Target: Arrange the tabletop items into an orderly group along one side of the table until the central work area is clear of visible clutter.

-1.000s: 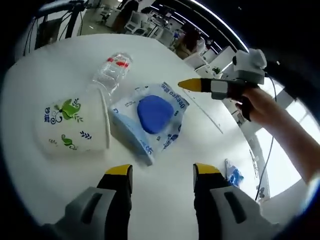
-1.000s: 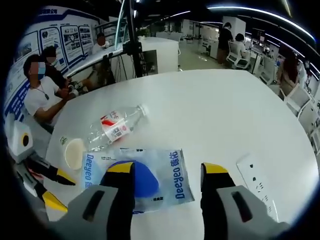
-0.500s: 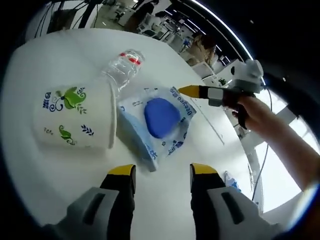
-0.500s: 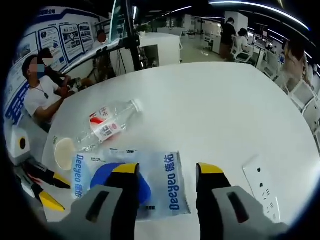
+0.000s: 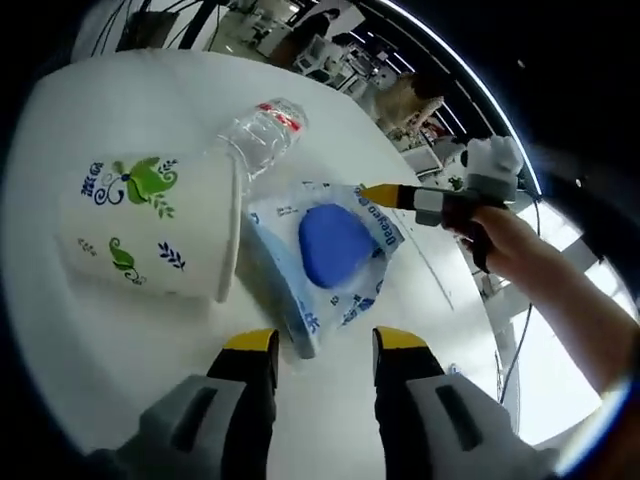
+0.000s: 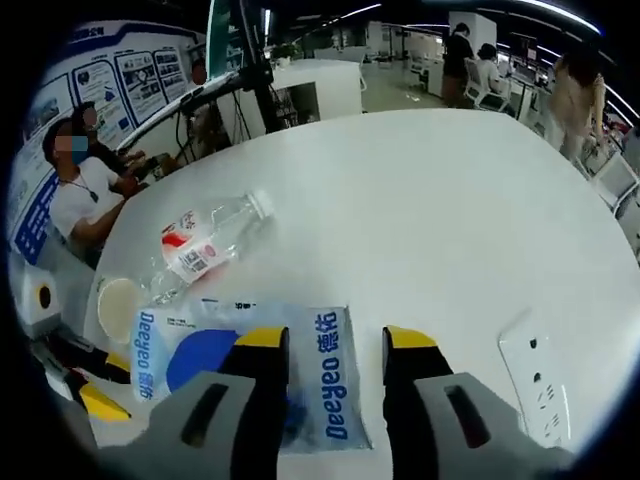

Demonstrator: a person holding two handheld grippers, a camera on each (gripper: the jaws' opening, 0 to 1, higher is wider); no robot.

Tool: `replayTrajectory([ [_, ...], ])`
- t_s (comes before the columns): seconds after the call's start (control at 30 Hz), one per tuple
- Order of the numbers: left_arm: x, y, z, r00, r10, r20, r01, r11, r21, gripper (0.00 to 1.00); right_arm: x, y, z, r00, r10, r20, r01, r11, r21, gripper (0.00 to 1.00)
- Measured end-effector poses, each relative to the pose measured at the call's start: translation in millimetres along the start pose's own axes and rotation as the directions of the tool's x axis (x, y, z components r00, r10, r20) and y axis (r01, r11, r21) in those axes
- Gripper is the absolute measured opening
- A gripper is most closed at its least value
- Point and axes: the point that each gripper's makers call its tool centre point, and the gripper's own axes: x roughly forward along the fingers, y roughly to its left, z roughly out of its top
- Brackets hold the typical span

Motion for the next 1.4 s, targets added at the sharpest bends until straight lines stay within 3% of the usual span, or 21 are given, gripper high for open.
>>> replayTrajectory([
  [0.13,3.5,5.2,3.3,0.999,0.028,0.022,-0.027,0.999,-0.037,0.27,3.2,-4.0,0.0,1.0,0.004,0.0,-0.004,1.0,0.01,0.32],
  [0.5,5.9,11.4,2.4,0.999,0.045,0.023,-0.045,0.999,-0.012,0.12,14.2,-6.7,-6.2,0.999,0.033,-0.024,-0.033,0.999,0.031,0.21],
  [0.6,6.4,13.9,2.7,0.998,0.058,0.023,-0.057,0.998,-0.009,0.08,14.0,-6.0,-6.2,0.999,0.044,-0.026,-0.043,0.998,0.039,0.14],
  [0.93,7.2,15.0,4.8,0.997,0.066,0.024,-0.067,0.998,0.01,0.04,12.5,-6.7,-5.3,0.999,0.026,-0.021,-0.025,0.999,0.021,0.0],
  [1.4,6.3,7.6,6.9,0.999,0.044,0.023,-0.044,0.998,0.038,0.0,-6.3,-9.9,-11.7,1.0,-0.003,-0.007,0.003,0.999,0.049,0.0],
])
